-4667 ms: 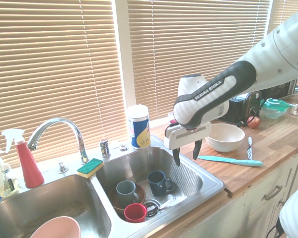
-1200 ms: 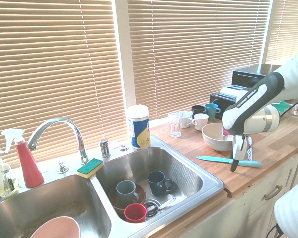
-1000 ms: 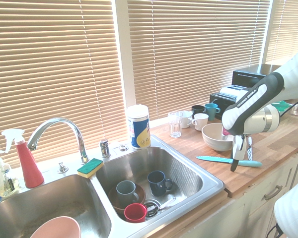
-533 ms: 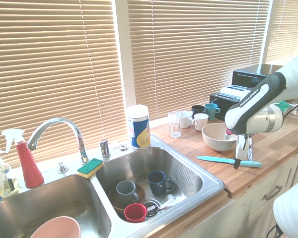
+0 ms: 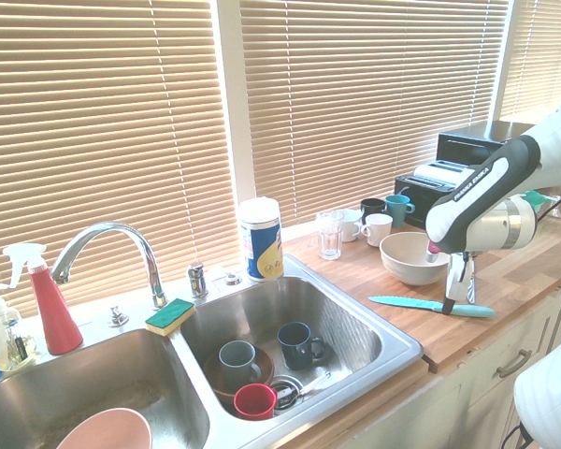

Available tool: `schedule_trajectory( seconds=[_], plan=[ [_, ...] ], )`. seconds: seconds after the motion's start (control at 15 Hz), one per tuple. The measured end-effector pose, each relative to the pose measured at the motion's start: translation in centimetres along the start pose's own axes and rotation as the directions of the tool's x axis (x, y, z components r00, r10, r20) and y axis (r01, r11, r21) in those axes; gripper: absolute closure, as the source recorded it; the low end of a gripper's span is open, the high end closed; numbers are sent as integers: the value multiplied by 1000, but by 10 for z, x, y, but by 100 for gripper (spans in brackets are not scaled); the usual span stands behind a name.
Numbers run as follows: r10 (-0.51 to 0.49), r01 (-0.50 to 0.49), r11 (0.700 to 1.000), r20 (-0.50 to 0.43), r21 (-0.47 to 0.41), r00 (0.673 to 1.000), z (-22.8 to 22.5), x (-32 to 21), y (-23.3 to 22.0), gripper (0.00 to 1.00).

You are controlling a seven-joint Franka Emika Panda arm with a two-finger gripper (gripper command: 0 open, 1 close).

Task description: Put the knife into the sink

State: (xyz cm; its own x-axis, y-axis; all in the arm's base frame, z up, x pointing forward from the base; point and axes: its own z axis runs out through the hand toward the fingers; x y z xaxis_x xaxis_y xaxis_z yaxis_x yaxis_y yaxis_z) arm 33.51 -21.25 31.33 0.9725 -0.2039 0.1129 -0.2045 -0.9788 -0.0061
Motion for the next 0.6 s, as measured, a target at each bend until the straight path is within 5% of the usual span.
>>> schedule_trajectory(
  seconds=[0.6],
  plan=[
    [88,-87,995,-35,47,995,-31,-2,-1,100]
  ],
)
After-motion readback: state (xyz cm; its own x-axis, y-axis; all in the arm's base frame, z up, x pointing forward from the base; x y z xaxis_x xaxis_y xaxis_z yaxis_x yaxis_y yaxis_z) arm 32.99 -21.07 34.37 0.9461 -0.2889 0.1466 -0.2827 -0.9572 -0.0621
